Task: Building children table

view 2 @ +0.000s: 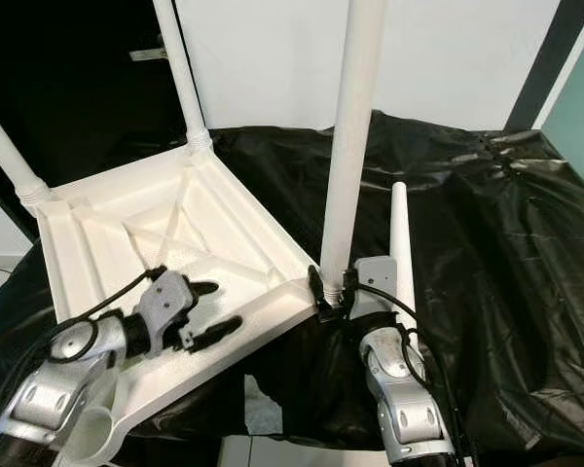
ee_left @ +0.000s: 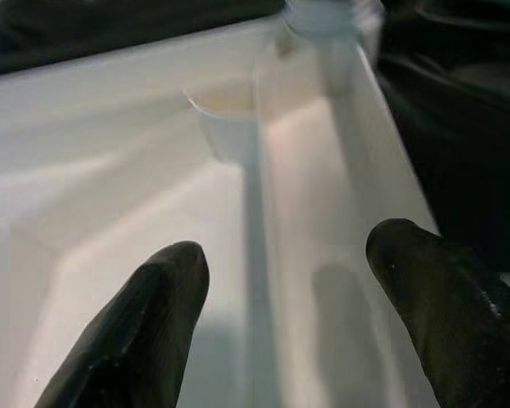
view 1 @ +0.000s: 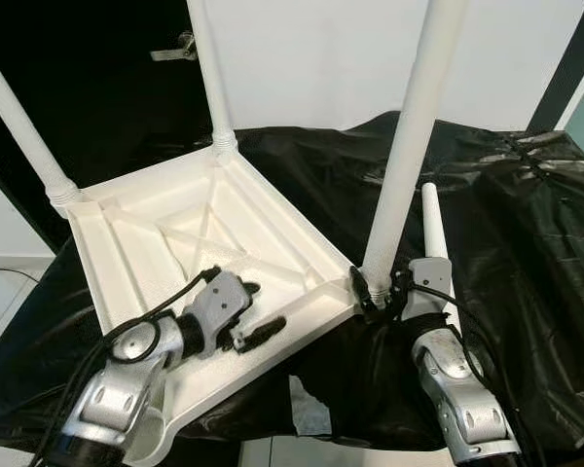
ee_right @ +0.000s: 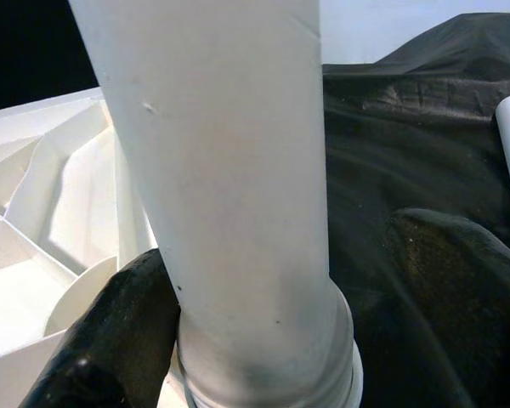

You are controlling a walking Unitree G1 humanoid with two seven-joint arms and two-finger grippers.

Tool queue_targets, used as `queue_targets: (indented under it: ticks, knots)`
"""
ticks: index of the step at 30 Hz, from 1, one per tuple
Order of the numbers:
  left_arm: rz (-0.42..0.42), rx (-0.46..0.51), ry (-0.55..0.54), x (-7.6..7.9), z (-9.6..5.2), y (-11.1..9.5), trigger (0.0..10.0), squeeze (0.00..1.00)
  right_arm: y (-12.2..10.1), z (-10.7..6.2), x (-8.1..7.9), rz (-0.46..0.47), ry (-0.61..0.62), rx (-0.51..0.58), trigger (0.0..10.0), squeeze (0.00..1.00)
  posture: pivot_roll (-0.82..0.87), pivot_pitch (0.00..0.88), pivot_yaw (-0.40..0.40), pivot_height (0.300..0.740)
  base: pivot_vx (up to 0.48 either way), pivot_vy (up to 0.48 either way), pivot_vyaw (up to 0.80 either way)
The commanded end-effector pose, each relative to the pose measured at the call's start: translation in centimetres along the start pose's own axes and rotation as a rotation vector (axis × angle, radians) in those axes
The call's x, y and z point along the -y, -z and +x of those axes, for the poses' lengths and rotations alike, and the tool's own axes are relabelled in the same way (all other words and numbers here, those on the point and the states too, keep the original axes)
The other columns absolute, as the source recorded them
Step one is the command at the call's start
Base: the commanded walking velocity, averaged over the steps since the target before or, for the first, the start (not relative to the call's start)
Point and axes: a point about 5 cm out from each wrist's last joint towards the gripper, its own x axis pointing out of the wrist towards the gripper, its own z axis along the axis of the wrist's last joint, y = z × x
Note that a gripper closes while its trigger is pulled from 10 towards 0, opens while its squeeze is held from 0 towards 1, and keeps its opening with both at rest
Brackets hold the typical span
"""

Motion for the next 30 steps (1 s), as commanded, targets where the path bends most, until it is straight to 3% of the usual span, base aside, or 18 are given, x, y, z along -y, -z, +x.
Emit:
queue_targets:
  ticks: [1,6,8,9,10,11,13,23,30]
  knots:
    - [0.0,-0.033,0.043,0.2,-0.2,0.3,10.0,0.0,0.5,-0.1,0.7,-0.007,0.032,-0.027,10.0,0.0,-0.03,0.0,0.02,0.74,0.0,0.0,0.0]
    - [0.003,-0.172,-0.027,-0.6,-0.2,2.5,10.0,0.0,0.7,-0.1,0.6,0.001,0.029,-0.037,10.0,0.0,-0.03,0.0,0.022,0.74,0.0,0.0,0.0]
    - [0.004,-0.185,-0.049,-0.9,-0.1,2.7,10.0,0.0,0.7,-0.1,0.6,0.001,0.029,-0.038,10.0,0.0,-0.03,0.0,0.022,0.74,0.0,0.0,0.0]
    - [-0.019,-0.198,-0.09,-1.4,0.0,2.9,7.9,0.0,0.7,0.0,0.5,0.0,0.031,-0.038,10.0,0.0,-0.03,0.0,0.022,0.74,0.0,0.0,0.0]
    - [-0.057,-0.205,-0.122,-1.8,0.0,3.0,1.3,0.0,0.7,0.0,0.5,0.0,0.032,-0.038,10.0,0.0,-0.03,0.0,0.022,0.74,0.0,0.0,0.0]
    - [-0.057,-0.205,-0.122,-1.8,0.0,3.0,1.3,0.0,0.7,0.0,0.5,0.0,0.032,-0.038,10.0,0.0,-0.03,0.0,0.022,0.74,0.0,0.0,0.0]
    - [-0.08,-0.223,-0.177,-2.5,0.0,3.2,0.0,0.0,0.6,0.2,0.4,-0.002,0.034,-0.037,10.0,0.0,-0.03,0.0,0.021,0.74,0.0,0.0,0.0]
    - [-0.104,-0.205,-0.27,-3.2,0.4,2.7,0.0,0.0,0.6,0.4,0.3,-0.008,0.035,-0.037,10.0,0.0,-0.02,0.0,0.021,0.74,0.0,0.0,0.0]
    - [-0.133,-0.175,-0.307,-2.6,2.2,1.7,0.0,0.0,0.6,0.9,0.5,-0.016,0.044,-0.032,10.0,0.0,-0.02,0.0,0.023,0.74,0.0,0.0,0.0]
